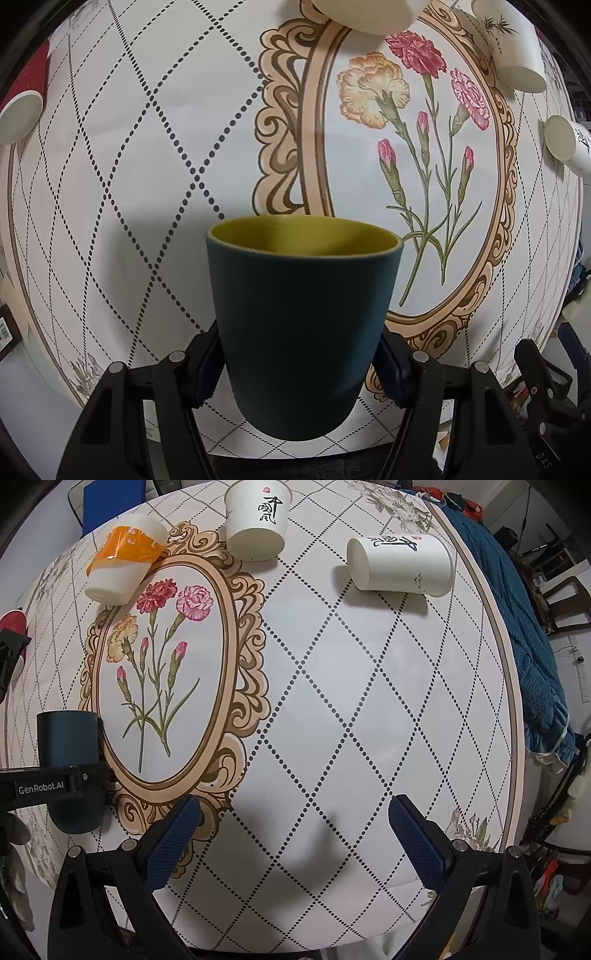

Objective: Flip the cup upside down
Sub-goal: 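Lower the dark green cup upright onto the table and release it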

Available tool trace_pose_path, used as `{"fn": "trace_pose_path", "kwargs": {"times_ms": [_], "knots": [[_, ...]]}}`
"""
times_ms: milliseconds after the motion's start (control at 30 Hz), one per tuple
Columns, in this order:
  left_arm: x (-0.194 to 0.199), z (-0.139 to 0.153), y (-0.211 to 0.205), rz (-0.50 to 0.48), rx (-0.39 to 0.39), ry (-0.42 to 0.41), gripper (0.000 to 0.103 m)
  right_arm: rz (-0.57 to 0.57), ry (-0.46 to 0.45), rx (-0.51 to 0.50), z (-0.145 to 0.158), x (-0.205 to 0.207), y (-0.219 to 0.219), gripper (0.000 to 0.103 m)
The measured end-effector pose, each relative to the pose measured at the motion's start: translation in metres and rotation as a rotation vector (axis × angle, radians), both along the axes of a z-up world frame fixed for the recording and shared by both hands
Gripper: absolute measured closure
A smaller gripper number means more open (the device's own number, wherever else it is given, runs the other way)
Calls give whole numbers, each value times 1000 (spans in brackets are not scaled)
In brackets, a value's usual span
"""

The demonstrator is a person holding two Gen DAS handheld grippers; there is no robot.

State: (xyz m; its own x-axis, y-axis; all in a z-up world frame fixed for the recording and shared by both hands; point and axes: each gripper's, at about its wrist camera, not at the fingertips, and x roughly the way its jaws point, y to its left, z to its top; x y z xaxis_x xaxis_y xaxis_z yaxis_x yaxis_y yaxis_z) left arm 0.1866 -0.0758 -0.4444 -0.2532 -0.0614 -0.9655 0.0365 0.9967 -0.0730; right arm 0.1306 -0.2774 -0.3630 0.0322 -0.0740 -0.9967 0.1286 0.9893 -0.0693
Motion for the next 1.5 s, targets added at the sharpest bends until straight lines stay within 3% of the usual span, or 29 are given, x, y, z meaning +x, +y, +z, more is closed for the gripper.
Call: {"fn": "trace_pose_path", "kwargs": {"times_ms": [267, 400, 933, 1067, 1200, 1367, 1500], "knots": [[0, 12, 4, 38, 7, -24, 33, 1, -5, 2, 4, 2, 4, 0], [1, 20, 9, 37, 2, -41, 21, 0, -6, 0, 5, 2, 6, 0], [-1, 52, 15, 41, -20, -83, 20, 1, -16, 4, 12, 2, 11, 0], [-5, 79, 15, 49, -36, -123, 20, 2, -24, 13, 18, 2, 13, 0], [-15, 127, 24, 36, 13, -222, 20, 1, -37, 48, 32, 0, 16, 0], [-40, 188, 37, -5, 108, -344, 20, 20, -80, 133, 71, -8, 32, 0], [-60, 213, 58, 6, 132, -389, 20, 66, -120, 192, 107, -20, 53, 0]]}}
